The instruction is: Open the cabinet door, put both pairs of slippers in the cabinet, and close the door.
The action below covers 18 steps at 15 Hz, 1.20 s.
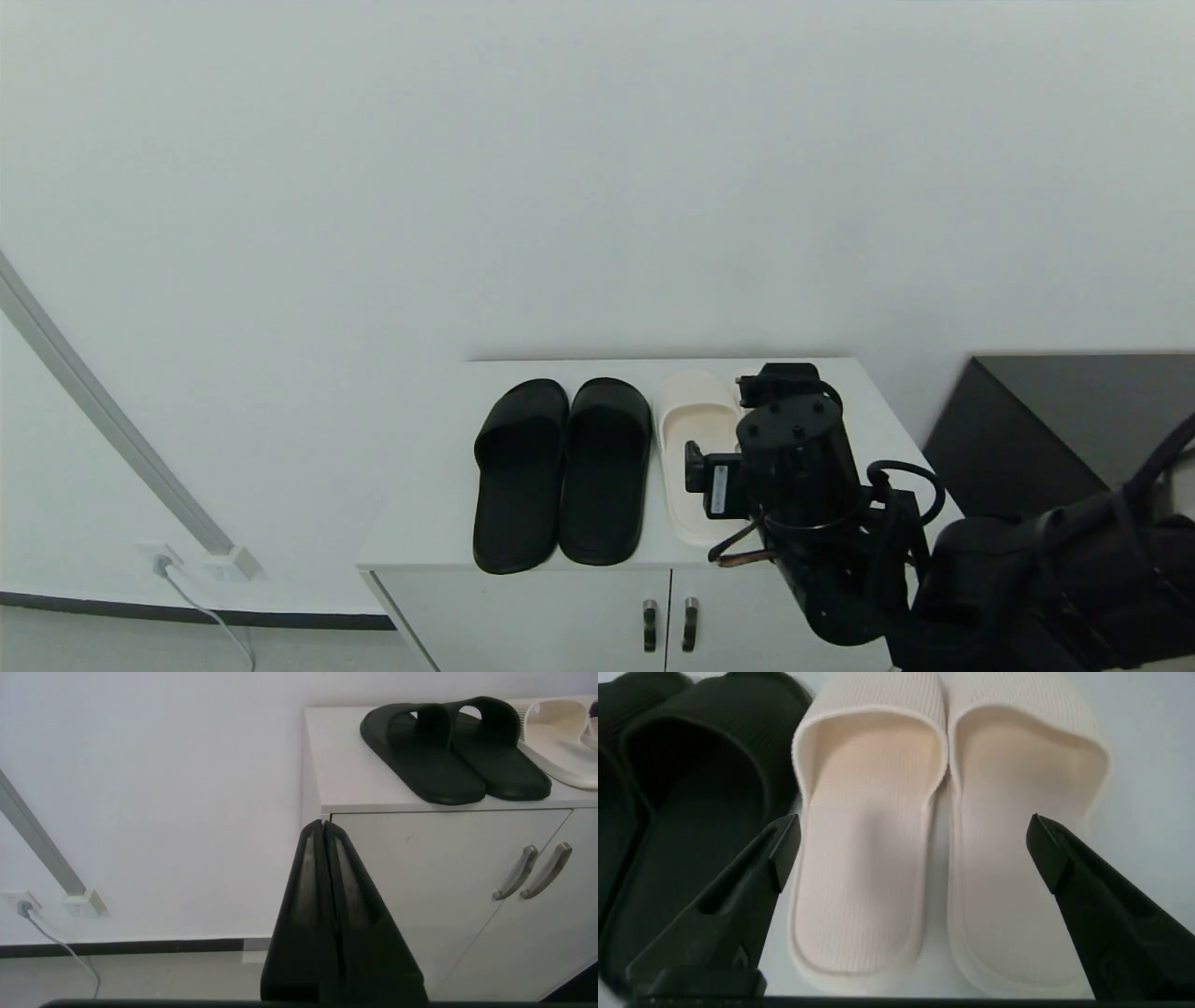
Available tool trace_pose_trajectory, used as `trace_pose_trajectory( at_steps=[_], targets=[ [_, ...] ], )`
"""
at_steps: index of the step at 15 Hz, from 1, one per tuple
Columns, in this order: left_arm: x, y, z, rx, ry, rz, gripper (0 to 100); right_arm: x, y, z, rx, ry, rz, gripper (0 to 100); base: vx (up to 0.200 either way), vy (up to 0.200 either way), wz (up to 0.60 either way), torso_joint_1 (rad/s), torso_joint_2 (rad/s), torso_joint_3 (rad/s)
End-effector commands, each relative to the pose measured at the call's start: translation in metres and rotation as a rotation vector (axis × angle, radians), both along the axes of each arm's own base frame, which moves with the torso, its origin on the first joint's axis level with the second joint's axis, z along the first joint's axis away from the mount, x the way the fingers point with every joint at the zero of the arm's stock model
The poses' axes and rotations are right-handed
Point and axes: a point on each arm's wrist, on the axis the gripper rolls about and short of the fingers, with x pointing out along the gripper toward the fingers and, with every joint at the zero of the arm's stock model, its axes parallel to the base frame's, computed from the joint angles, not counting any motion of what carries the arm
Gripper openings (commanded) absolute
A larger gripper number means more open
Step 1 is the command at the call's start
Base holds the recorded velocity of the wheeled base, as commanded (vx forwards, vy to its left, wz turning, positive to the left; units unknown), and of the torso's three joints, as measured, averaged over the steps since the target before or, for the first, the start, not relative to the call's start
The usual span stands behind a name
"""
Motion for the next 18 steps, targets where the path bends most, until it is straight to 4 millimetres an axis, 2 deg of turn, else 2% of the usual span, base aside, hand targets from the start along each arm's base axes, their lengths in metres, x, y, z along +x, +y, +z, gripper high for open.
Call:
trace_pose_trajectory(
  at_steps=[1,4,6,8,11,15,16,18],
  targets=[
    [0.000,0.000,0.000,-0.001,0.001,0.003,0,0.020,0.001,-0.011,-0.014,0.010,-0.041,100,0.000,0.000,0.00,0.000,0.00,0.000],
    [0.000,0.000,0.000,-0.001,0.001,0.003,0,0.043,-0.003,-0.021,-0.037,0.020,-0.085,100,0.000,0.000,0.00,0.000,0.00,0.000],
    [0.000,0.000,0.000,-0.001,0.001,0.003,0,0.057,-0.001,-0.033,-0.051,0.032,-0.103,100,0.000,0.000,0.00,0.000,0.00,0.000],
    [0.000,0.000,0.000,-0.001,0.001,0.001,0,0.068,0.002,-0.036,-0.037,0.018,-0.098,100,0.000,0.000,0.00,0.000,0.00,0.000],
    [0.000,0.000,0.000,-0.001,0.001,0.003,0,0.079,0.001,-0.033,-0.043,-0.042,-0.032,100,0.000,0.000,0.00,0.000,0.00,0.000],
    [0.000,0.000,0.000,-0.001,0.001,0.003,0,0.089,0.000,-0.036,-0.058,-0.066,-0.039,100,0.000,0.000,0.00,0.000,0.00,0.000],
    [0.000,0.000,0.000,-0.001,0.001,0.001,0,0.089,0.001,-0.036,-0.056,-0.068,-0.039,0,0.000,0.000,0.00,0.000,0.00,0.000],
    [0.000,0.000,0.000,-0.001,0.001,0.001,0,0.090,0.001,-0.034,-0.052,-0.074,-0.041,0,0.000,0.000,0.00,0.000,0.00,0.000]
  ],
)
